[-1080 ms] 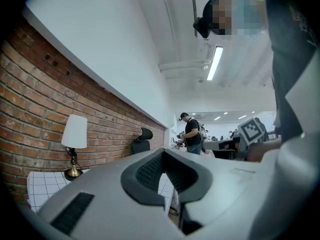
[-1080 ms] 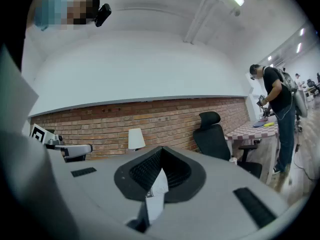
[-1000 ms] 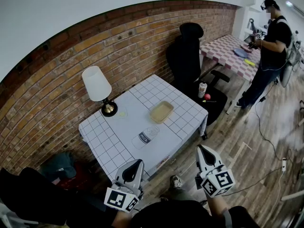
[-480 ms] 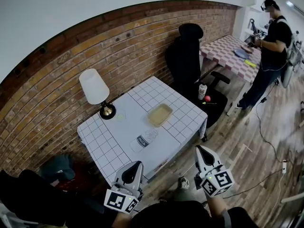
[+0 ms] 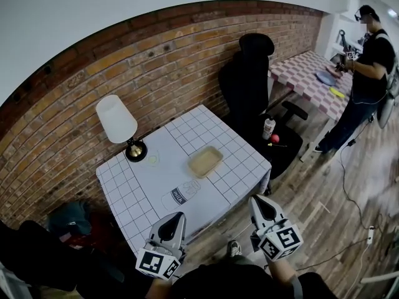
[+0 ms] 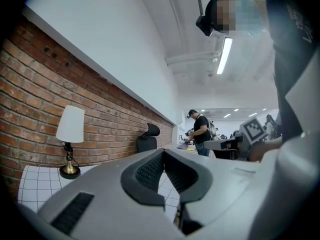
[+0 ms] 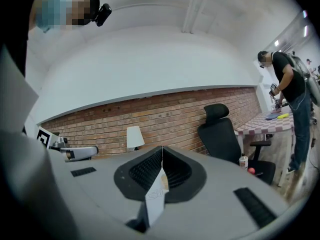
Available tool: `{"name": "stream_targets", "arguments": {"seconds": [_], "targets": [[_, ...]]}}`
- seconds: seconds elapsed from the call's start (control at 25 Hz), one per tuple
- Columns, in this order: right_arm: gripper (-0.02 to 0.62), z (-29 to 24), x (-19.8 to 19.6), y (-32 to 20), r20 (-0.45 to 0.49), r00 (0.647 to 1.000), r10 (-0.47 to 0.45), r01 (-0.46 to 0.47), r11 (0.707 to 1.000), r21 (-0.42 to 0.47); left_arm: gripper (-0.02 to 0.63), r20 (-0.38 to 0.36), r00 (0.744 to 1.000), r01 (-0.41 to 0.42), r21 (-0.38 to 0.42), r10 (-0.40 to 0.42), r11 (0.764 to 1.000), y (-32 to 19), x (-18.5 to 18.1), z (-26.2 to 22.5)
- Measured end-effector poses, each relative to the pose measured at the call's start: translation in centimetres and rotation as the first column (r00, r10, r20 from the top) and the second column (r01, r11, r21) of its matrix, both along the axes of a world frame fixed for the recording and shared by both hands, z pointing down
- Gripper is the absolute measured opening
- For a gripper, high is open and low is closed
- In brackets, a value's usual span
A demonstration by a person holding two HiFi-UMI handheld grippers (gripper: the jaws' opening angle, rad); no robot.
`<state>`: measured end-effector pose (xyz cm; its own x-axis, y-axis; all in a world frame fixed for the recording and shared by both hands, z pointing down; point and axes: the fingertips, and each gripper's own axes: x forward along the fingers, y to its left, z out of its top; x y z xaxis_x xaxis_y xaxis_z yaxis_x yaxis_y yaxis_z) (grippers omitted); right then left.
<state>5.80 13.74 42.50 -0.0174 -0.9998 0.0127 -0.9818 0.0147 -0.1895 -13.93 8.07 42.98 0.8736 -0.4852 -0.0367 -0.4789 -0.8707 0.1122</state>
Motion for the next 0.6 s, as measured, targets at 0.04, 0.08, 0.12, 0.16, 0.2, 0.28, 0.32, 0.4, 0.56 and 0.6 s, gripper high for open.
{"name": "stream_targets", "arguments": {"seconds": [0.04, 0.08, 0.12, 0.16, 0.2, 0.28, 0.32, 0.4, 0.56, 0.6], "targets": [[0.005, 0.1, 0.5, -0.6, 0.001, 1.0, -0.012, 0.012, 1.0, -0.003, 0.009, 0.0, 1.0, 0.011, -0.001, -0.011, 1.0, -0.4, 0.5, 0.0], [0.005, 0.1, 1.1, -1.1, 0.002, 1.0, -0.025, 0.025, 1.0, -0.005, 0.009, 0.001, 1.0, 0.024, -0.002, -0.024, 1.0, -0.8, 1.1, 0.1], [0.005, 0.2, 1.6, -1.7, 0.002, 0.999, -0.04, 0.04, 0.999, -0.006, 0.009, 0.001, 0.999, 0.04, -0.002, -0.04, 0.999, -1.2, 1.6, 0.1], [0.005, 0.2, 2.1, -2.3, 0.001, 0.999, -0.054, 0.054, 0.998, -0.007, 0.009, 0.001, 0.999, 0.055, -0.001, -0.055, 0.999, -1.6, 2.1, 0.1], [0.005, 0.3, 2.7, -2.8, 0.001, 0.998, -0.068, 0.068, 0.998, -0.007, 0.009, 0.001, 0.998, 0.069, 0.001, -0.069, 0.998, -1.9, 2.6, 0.1], [0.005, 0.3, 3.7, -3.8, 0.0, 0.996, -0.093, 0.093, 0.996, -0.008, 0.009, 0.004, 0.996, 0.094, 0.005, -0.094, 0.996, -2.5, 3.7, 0.1], [0.005, 0.3, 4.3, -4.3, 0.0, 0.995, -0.104, 0.104, 0.995, -0.008, 0.009, 0.005, 0.994, 0.106, 0.006, -0.106, 0.994, -2.8, 4.2, 0.1], [0.005, 0.1, 5.2, -5.2, 0.002, 0.992, -0.127, 0.127, 0.992, -0.003, 0.009, 0.003, 0.991, 0.133, 0.007, -0.133, 0.991, -3.3, 5.2, 0.1], [0.005, 0.0, 6.8, -6.6, 0.007, 0.984, -0.177, 0.177, 0.984, 0.001, 0.009, -0.006, 0.983, 0.184, 0.0, -0.184, 0.983, -4.0, 6.8, 0.2], [0.005, 0.0, 7.2, -6.9, 0.007, 0.982, -0.189, 0.189, 0.982, 0.001, 0.009, -0.006, 0.981, 0.192, -0.003, -0.192, 0.981, -4.1, 7.2, 0.3]]}}
